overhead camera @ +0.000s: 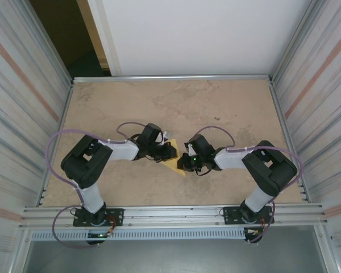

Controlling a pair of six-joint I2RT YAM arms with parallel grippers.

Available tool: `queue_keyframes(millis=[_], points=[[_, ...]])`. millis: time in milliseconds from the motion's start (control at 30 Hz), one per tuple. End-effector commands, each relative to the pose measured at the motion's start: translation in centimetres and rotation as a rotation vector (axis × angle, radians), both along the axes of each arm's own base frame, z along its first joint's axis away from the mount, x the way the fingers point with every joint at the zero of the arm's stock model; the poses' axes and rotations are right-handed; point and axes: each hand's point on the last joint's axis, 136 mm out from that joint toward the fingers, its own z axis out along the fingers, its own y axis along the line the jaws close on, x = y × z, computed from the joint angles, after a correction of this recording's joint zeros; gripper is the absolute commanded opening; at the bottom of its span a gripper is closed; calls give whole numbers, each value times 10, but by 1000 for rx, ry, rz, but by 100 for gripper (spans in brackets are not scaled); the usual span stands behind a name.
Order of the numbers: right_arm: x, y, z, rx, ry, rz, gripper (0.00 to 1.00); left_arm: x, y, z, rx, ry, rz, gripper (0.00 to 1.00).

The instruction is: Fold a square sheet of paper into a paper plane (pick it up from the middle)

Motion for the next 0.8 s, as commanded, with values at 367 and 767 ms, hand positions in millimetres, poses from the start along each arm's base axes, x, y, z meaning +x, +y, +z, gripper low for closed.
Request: queue_keyframes(millis=[367, 767], points=[[-19, -32, -41, -170, 122, -48, 6, -16, 4, -30, 77, 51, -30, 10], [-34, -50, -55, -262, 175, -57, 5, 14, 35, -42, 163, 65, 79, 10]])
